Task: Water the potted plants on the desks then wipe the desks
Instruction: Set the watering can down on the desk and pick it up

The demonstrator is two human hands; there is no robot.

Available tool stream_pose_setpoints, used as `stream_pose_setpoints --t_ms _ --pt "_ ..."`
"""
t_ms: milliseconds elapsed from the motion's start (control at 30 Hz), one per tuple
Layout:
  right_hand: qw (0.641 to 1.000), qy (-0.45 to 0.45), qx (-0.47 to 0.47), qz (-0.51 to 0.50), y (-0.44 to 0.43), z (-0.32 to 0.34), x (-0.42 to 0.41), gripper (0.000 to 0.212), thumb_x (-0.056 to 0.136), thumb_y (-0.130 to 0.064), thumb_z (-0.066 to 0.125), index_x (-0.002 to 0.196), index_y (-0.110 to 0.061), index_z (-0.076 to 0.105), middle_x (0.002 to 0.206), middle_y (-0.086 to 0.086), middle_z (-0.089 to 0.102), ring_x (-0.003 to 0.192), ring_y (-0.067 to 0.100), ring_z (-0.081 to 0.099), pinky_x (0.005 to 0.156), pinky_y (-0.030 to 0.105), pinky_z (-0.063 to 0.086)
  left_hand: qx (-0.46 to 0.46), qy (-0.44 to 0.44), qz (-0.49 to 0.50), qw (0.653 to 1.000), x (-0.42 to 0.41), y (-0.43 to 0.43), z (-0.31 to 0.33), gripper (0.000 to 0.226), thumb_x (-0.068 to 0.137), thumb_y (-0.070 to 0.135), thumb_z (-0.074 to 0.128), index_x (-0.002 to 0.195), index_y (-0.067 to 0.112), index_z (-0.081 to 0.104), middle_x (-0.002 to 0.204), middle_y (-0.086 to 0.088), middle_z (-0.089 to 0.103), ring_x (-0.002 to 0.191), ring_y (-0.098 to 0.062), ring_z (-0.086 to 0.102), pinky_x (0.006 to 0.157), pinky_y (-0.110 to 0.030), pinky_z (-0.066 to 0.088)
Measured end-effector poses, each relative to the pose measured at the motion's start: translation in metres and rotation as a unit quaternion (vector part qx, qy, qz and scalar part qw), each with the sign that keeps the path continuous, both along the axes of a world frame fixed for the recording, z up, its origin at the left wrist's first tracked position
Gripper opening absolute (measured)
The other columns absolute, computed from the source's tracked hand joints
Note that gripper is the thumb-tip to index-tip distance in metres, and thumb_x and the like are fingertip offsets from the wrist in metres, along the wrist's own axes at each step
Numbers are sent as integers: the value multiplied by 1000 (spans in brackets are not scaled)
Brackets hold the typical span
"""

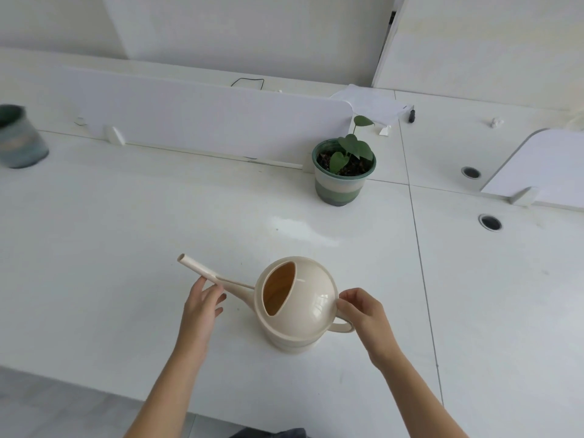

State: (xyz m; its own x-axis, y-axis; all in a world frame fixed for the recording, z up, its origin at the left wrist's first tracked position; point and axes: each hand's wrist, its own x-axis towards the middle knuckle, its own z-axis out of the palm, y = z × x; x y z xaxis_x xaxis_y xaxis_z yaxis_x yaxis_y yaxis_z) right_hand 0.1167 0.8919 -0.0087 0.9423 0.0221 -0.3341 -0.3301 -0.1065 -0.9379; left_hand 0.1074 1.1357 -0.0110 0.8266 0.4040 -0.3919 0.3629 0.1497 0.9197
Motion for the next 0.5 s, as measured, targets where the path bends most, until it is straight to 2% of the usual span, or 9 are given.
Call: stream_pose_setpoints --t_ms 67,133,200,267,367,500 --pt "999 -11 -31 -9 -6 3 5 6 81 -13 61 81 -20 61 86 -5 64 79 0 59 64 12 43 45 2 -1 999 -7 -3 6 36 94 14 46 129 11 48 113 -7 56 106 -25 55 93 -35 41" --pt "998 -31 -37 -35 -15 9 14 16 84 -9 59 84 -25 62 97 -4 65 95 9 58 77 21 42 69 -16 -19 997 -14 -7 18 23 93 13 48 114 11 58 107 -7 62 103 -25 59 92 -34 41" --pt "997 -45 -41 -54 -22 16 27 20 84 -8 58 85 -28 62 100 -2 66 98 12 58 84 25 39 78 -44 -44 995 -6 -12 32 12 89 18 55 99 18 62 101 -4 65 96 -18 62 90 -33 44" --pt "995 -54 -46 -63 -29 21 45 18 84 -8 58 88 -25 63 101 1 65 99 13 57 86 26 39 85 -70 -59 992 18 -18 43 9 85 22 57 93 22 60 98 -1 66 91 -13 62 87 -31 45" --pt "993 -71 -45 -81 -35 27 77 18 85 -6 57 95 -20 63 102 3 64 100 16 56 84 26 40 101 -94 -83 987 66 -32 52 12 92 14 50 100 18 58 102 -4 63 91 -16 61 88 -31 44" --pt "990 -90 -36 -107 -36 34 125 21 85 -6 55 102 -18 61 108 4 62 98 16 54 73 18 41 108 -110 -140 978 134 -64 54 25 94 14 46 116 11 56 114 -5 59 107 -19 57 95 -31 42"
